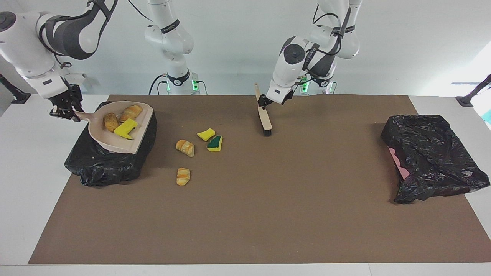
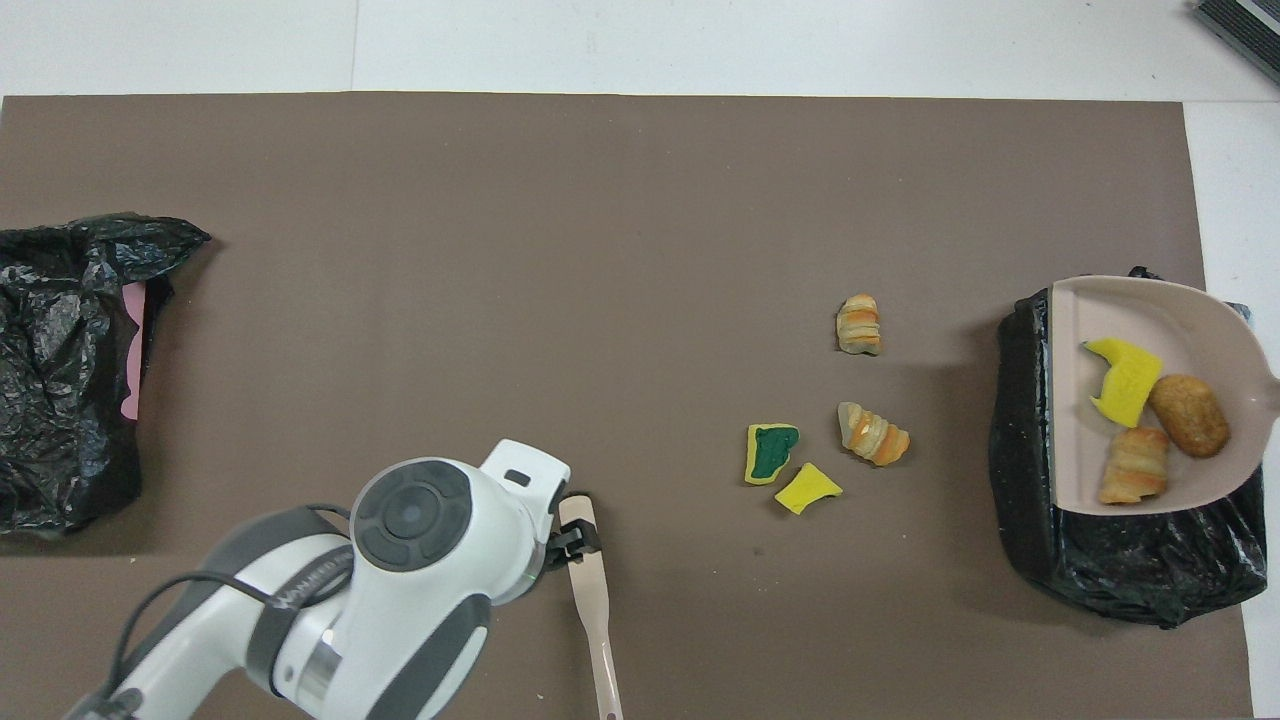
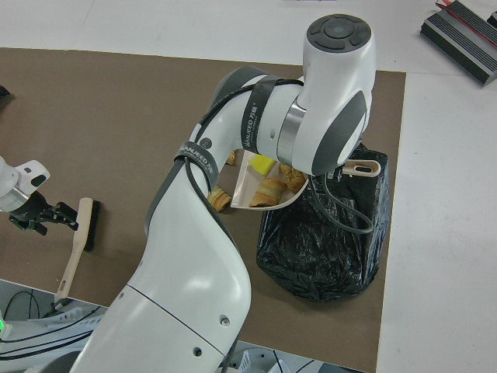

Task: Sweep and dump trash in bin
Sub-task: 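Tip the dustpan into the bag with the right gripper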

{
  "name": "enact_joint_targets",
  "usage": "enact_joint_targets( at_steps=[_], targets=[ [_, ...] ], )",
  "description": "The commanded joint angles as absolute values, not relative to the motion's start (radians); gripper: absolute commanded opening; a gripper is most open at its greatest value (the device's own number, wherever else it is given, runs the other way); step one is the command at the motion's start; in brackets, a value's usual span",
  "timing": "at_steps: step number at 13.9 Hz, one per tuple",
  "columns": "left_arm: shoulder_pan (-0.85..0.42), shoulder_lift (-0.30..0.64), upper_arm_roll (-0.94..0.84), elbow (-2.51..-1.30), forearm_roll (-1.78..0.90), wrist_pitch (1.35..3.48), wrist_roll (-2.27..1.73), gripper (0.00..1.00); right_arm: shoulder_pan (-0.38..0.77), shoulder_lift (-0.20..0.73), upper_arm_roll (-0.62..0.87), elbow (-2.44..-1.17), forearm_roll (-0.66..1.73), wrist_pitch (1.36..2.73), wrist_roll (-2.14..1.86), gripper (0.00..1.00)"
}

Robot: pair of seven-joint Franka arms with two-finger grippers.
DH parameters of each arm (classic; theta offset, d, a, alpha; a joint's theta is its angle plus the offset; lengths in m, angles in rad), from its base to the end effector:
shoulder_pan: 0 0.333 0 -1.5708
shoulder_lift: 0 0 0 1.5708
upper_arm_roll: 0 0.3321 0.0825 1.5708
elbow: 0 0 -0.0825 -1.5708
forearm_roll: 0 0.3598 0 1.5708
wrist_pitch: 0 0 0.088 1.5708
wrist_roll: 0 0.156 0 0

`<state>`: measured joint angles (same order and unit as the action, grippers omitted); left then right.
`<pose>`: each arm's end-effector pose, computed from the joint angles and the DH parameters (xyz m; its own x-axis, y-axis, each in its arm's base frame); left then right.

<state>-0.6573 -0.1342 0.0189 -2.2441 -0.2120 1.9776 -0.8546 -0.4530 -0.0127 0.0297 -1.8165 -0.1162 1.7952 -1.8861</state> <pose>0.3529 -0.2902 0.3951 0.9265 0.2980 -0.2298 0.3095 -0.9508 0.0148 0.4808 -0.2334 0.5074 0.0788 0.9914 -0.1045 0.9955 -0.0838 -0.0447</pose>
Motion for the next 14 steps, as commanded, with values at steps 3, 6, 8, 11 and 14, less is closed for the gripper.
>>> enact_joint_targets(
  at_steps=[3, 6, 8, 11, 14],
  targets=[
    [-0.470, -0.123, 0.012, -2.057, -0.173, 1.825, -0.571, 1.00, -0.509, -0.113, 0.043, -1.974, -0.343, 1.965, -1.921, 0.00],
    [-0.347, -0.117, 0.012, -2.022, -0.114, 1.839, -0.326, 1.00, -0.497, -0.129, 0.044, -2.008, -0.445, 1.999, -1.919, 0.00],
    [-0.255, -0.085, 0.012, -1.964, -0.071, 1.838, -0.119, 1.00, -0.462, -0.130, 0.046, -2.016, -0.509, 1.996, -1.907, 0.00],
    [-0.119, -0.040, 0.012, -1.890, -0.054, 1.848, 0.038, 1.00, -0.373, -0.123, 0.046, -2.005, -0.673, 1.973, -1.823, 0.00],
    [-0.032, -0.037, 0.012, -1.830, -0.049, 1.874, 0.058, 1.00, -0.347, -0.120, 0.048, -1.997, -0.733, 1.953, -1.801, 0.00]
  ],
)
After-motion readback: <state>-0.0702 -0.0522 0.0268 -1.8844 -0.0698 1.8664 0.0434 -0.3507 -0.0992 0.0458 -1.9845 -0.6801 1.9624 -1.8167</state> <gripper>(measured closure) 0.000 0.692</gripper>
